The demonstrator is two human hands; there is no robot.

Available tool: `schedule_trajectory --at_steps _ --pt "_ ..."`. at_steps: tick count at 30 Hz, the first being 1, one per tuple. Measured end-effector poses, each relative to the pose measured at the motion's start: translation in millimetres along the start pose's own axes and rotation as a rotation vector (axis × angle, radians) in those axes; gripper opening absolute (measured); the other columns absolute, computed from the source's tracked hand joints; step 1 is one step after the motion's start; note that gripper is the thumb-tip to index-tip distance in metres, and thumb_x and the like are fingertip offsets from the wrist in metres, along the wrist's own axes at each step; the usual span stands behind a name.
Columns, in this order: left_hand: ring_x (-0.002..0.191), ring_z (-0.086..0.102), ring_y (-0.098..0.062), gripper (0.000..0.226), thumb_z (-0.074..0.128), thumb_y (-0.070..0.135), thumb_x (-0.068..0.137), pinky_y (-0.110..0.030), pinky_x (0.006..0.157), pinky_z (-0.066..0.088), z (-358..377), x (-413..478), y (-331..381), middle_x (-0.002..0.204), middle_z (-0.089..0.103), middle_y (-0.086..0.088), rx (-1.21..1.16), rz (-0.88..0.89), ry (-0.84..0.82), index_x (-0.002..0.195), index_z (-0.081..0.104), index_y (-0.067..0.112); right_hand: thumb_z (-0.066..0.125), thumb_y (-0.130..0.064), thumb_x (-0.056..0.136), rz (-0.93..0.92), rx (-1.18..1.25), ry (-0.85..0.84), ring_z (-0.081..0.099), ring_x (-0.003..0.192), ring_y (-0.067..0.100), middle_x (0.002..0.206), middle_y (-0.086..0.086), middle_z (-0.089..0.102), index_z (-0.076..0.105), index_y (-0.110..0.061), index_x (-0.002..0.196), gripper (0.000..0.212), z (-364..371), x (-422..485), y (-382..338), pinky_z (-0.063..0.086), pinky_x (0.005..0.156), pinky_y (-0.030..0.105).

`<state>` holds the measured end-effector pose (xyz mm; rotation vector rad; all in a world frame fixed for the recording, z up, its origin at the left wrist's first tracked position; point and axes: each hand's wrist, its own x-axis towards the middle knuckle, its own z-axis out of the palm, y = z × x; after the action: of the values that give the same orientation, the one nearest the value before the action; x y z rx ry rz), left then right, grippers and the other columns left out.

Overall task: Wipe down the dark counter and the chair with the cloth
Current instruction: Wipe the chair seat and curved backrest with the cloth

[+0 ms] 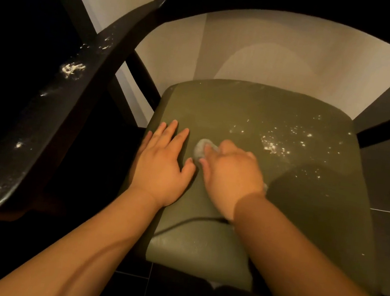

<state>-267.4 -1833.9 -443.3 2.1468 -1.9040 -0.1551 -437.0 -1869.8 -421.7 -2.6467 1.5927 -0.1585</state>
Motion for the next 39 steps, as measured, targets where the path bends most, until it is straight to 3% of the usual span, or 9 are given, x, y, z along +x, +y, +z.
schedule_trajectory --at_steps 3,9,15,22,27,30,34,37,39 --pt "0.161 0.019 -0.024 0.075 0.040 0.053 0.091 -0.047 0.131 0.012 -1 0 0 0.173 0.026 -0.005 0.002 -0.002 -0.001 0.162 0.040 0.025 0.035 -0.042 0.108 -0.015 0.019 -0.034 0.060 0.090 0.030 0.115 0.007 0.056 0.048 -0.027 0.146 0.044 -2 4 15 0.043 0.080 0.038" --pt "0.161 0.018 -0.023 0.074 0.037 0.055 0.093 -0.047 0.131 0.012 -1 1 1 0.173 0.026 -0.003 0.020 -0.006 -0.007 0.162 0.038 0.027 0.033 -0.041 0.108 0.288 -0.118 -0.032 0.061 0.097 0.033 0.118 0.010 0.056 0.049 -0.025 0.146 0.045 -11 -13 71 0.040 0.080 0.038" --pt "0.161 0.017 -0.024 0.074 0.039 0.053 0.094 -0.048 0.132 0.012 -3 0 2 0.174 0.024 -0.004 0.033 0.000 -0.025 0.163 0.036 0.026 0.038 -0.042 0.107 -0.003 0.033 -0.060 0.061 0.091 0.032 0.115 0.007 0.054 0.052 -0.027 0.144 0.042 -7 -19 18 0.042 0.072 0.036" --pt "0.162 0.009 -0.027 0.071 0.040 0.052 0.101 -0.042 0.132 0.008 -9 5 16 0.175 0.016 -0.006 0.047 -0.045 -0.078 0.166 0.027 0.026 0.029 -0.047 0.108 0.382 -0.049 -0.091 0.062 0.100 0.035 0.122 0.010 0.052 0.048 -0.030 0.146 0.046 -23 -30 98 0.049 0.077 0.037" --pt "0.162 0.010 -0.023 0.074 0.039 0.058 0.094 -0.042 0.132 0.006 9 22 49 0.175 0.019 -0.003 0.011 0.069 -0.051 0.163 0.034 0.032 0.027 -0.048 0.109 0.122 0.018 -0.118 0.061 0.095 0.029 0.123 0.005 0.051 0.043 -0.030 0.149 0.047 -16 -30 45 0.040 0.071 0.034" --pt "0.162 0.011 -0.023 0.075 0.036 0.059 0.094 -0.043 0.132 0.007 14 22 45 0.175 0.018 -0.002 0.042 0.061 -0.032 0.164 0.032 0.033 0.030 -0.048 0.108 0.228 -0.041 -0.116 0.052 0.079 0.025 0.115 0.004 0.051 0.045 -0.031 0.147 0.045 -12 -30 77 0.039 0.066 0.032" --pt "0.162 0.014 -0.023 0.074 0.036 0.058 0.093 -0.043 0.132 0.009 14 20 48 0.174 0.023 -0.002 0.051 0.058 -0.013 0.162 0.036 0.032 0.046 -0.038 0.104 0.435 -0.132 -0.014 0.043 0.063 0.023 0.091 0.003 0.044 0.059 -0.027 0.129 0.031 -13 -47 112 0.034 0.056 0.031" --pt "0.161 0.016 -0.024 0.074 0.037 0.057 0.092 -0.044 0.132 0.010 15 21 49 0.173 0.025 -0.003 0.067 0.050 -0.009 0.161 0.037 0.031 0.037 -0.042 0.106 0.436 0.000 0.040 0.051 0.069 0.026 0.103 0.008 0.055 0.054 -0.026 0.138 0.040 -19 -42 97 0.038 0.060 0.032" --pt "0.161 0.018 -0.025 0.074 0.038 0.056 0.091 -0.046 0.131 0.012 15 22 49 0.173 0.026 -0.004 0.066 0.051 -0.005 0.160 0.039 0.030 0.033 -0.044 0.108 0.292 0.120 -0.020 0.060 0.085 0.029 0.114 0.007 0.055 0.049 -0.025 0.142 0.042 -20 -32 68 0.042 0.069 0.033"
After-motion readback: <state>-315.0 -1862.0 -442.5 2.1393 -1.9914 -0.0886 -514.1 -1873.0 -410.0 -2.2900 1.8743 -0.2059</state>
